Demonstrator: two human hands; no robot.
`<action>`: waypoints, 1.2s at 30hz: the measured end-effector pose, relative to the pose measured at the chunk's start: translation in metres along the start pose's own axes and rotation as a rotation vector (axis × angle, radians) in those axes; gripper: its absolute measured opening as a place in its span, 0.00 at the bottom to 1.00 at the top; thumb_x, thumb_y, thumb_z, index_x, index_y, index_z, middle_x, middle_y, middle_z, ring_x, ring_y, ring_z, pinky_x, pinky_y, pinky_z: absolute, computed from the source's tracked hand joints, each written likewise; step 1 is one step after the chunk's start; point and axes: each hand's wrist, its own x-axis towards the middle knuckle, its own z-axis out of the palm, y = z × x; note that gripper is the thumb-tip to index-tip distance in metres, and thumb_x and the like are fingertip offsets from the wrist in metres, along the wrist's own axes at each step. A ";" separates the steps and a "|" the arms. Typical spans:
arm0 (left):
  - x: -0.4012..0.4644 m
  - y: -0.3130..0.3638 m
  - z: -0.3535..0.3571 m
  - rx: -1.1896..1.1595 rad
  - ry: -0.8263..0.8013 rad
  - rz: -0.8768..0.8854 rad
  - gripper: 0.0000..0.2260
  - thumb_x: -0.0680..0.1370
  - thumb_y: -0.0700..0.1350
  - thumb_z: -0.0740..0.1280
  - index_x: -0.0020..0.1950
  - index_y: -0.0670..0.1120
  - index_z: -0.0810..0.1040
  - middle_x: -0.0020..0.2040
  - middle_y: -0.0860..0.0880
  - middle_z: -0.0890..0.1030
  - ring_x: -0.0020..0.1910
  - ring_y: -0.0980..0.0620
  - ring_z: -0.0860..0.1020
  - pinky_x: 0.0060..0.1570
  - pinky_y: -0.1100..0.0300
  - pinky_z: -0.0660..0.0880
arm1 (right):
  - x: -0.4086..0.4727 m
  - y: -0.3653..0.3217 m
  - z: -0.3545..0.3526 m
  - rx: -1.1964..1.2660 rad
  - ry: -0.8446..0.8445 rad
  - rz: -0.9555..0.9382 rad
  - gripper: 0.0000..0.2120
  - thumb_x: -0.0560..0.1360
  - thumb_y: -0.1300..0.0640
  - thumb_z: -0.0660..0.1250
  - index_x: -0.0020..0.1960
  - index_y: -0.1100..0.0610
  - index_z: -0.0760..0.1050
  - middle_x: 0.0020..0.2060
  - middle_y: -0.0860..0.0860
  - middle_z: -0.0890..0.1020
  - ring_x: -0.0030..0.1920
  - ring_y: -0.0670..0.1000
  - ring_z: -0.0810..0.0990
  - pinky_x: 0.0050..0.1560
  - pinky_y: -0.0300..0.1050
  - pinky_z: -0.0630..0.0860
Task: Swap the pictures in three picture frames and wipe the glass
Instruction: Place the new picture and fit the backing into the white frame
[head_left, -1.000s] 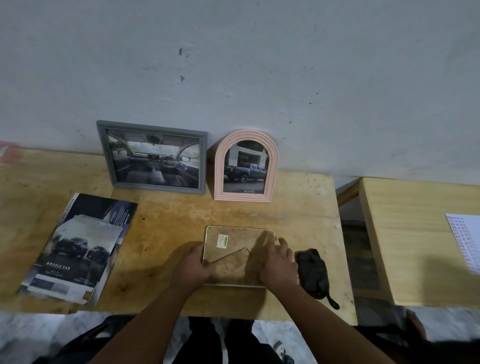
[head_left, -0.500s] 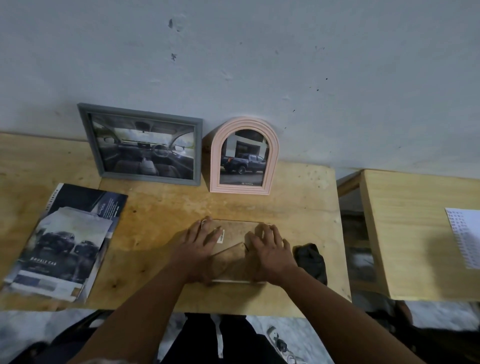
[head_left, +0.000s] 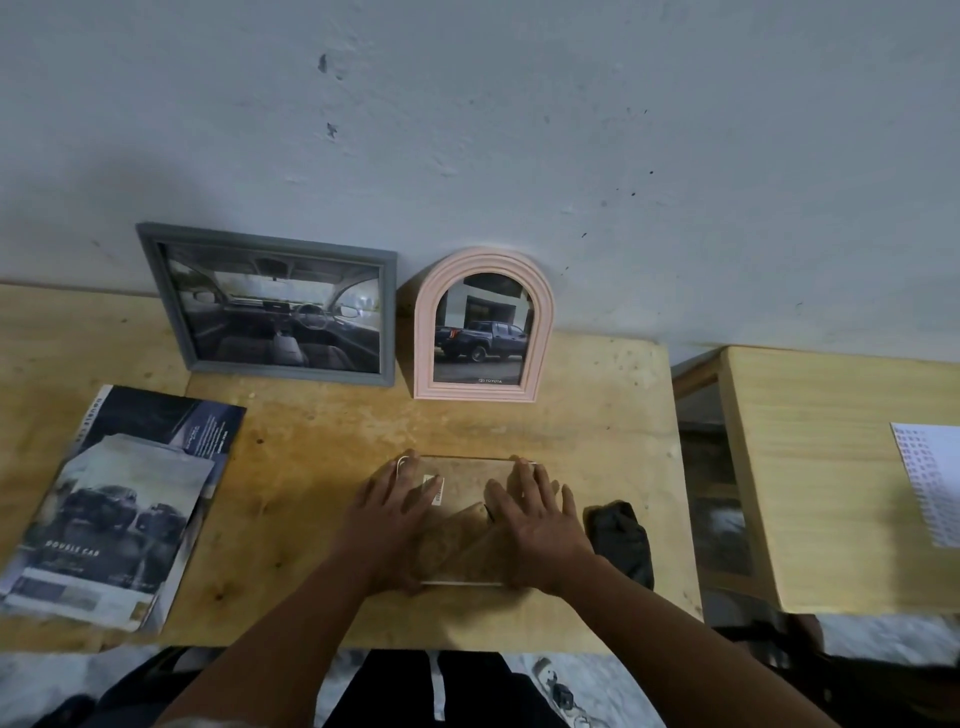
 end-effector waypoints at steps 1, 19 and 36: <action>0.000 0.000 0.001 -0.005 0.000 0.005 0.66 0.58 0.75 0.76 0.83 0.56 0.39 0.83 0.40 0.34 0.83 0.36 0.39 0.79 0.40 0.52 | 0.000 0.001 0.001 -0.005 0.006 -0.003 0.58 0.73 0.49 0.77 0.81 0.44 0.33 0.78 0.60 0.26 0.77 0.66 0.25 0.78 0.72 0.40; 0.001 -0.011 0.009 -0.043 0.027 0.073 0.68 0.46 0.81 0.71 0.82 0.53 0.60 0.81 0.36 0.62 0.77 0.33 0.66 0.65 0.42 0.76 | -0.008 0.015 -0.013 0.016 0.034 -0.103 0.49 0.76 0.44 0.73 0.82 0.43 0.39 0.80 0.60 0.31 0.79 0.65 0.29 0.77 0.73 0.39; 0.007 -0.013 0.026 -0.030 0.047 0.065 0.49 0.67 0.78 0.61 0.83 0.55 0.58 0.83 0.39 0.57 0.79 0.33 0.63 0.65 0.38 0.74 | -0.007 0.017 -0.006 -0.056 -0.005 -0.098 0.47 0.80 0.47 0.69 0.82 0.44 0.35 0.79 0.61 0.30 0.78 0.64 0.27 0.76 0.76 0.42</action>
